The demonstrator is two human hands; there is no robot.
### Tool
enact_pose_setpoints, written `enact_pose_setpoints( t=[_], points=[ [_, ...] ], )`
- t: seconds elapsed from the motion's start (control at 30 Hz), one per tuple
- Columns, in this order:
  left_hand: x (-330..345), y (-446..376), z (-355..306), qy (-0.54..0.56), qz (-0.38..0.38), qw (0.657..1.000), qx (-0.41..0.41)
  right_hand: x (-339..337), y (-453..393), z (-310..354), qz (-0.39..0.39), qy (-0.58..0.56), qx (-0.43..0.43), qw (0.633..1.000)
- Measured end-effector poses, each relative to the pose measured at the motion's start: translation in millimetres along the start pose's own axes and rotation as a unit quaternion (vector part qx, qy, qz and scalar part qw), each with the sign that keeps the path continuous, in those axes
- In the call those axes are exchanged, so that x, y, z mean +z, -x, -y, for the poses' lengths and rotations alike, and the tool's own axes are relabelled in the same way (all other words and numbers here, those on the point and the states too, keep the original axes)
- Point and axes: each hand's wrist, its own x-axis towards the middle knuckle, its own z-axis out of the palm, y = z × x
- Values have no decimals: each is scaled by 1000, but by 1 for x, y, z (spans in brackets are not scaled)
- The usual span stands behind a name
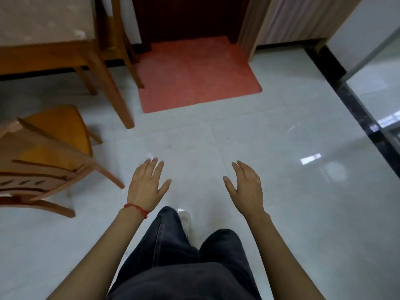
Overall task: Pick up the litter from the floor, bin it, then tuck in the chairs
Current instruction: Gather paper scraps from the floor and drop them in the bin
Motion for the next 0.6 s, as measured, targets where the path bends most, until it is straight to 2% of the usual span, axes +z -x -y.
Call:
enact_pose_setpoints(
  t=[0.2, 0.33, 0.47, 0.6],
  points=[
    [-18, -52, 23, 17, -26, 997, -73, 6, -99, 31, 25, 9, -66, 997],
    [-18, -70, 41, 34, -42, 986, -156, 23, -164, 56, 86, 21, -138, 987],
    [-25, -82, 57, 68, -68, 961, -259, 46, -227, 88, 146, 17, -234, 961],
    [-28, -86, 58, 94, -117, 915, -374, 66, -280, 119, 212, 33, -341, 915]
  ],
)
